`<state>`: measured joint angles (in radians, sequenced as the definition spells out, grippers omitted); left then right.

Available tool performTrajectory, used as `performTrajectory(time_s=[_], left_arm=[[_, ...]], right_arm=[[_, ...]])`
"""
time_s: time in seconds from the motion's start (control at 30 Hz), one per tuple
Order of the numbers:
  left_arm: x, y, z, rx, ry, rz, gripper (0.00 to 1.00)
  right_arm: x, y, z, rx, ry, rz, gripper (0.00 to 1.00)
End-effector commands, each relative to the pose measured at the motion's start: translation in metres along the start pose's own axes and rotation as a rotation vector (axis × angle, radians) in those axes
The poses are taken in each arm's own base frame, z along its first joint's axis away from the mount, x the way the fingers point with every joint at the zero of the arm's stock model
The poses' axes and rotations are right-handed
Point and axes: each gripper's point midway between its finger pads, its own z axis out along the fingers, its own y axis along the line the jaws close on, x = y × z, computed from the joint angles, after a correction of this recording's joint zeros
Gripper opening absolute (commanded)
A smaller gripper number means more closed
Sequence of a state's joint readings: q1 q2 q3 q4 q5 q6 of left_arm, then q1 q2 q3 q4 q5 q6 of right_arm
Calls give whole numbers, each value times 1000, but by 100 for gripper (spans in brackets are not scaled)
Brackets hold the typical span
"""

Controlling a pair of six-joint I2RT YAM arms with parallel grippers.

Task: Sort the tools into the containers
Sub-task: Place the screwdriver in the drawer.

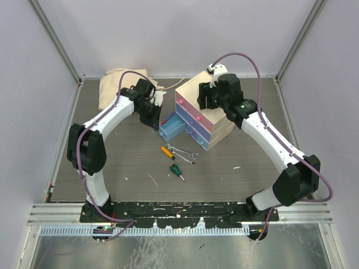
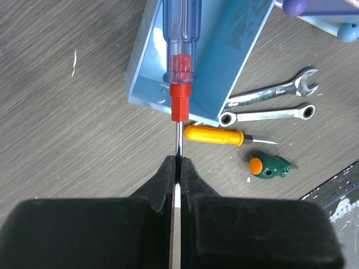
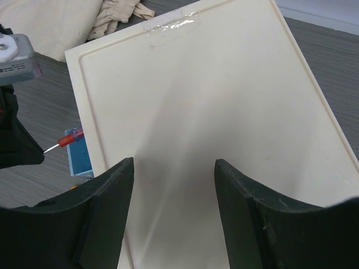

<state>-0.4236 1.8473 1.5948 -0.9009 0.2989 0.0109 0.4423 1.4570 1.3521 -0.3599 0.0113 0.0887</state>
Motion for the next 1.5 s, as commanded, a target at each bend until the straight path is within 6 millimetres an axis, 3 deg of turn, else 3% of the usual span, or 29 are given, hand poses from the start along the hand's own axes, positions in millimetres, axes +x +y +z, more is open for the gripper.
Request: performTrajectory(time_s=[0.0,0.6,1.0,1.47], left_arm=[[-15,-13,-2,71,-17,23,0],[-5,-22,-3,125,8,28,0],[-38,-15,5,93,-26,8,2],[-51,-15,23,102,-67,-51,12]], right_arm=[[33,-3,-2,18,108,13,65],[37,-3,0,15,121,12,65],[38,-2,-1,14,124,12,65],[40,-4,-2,20,125,9,65]])
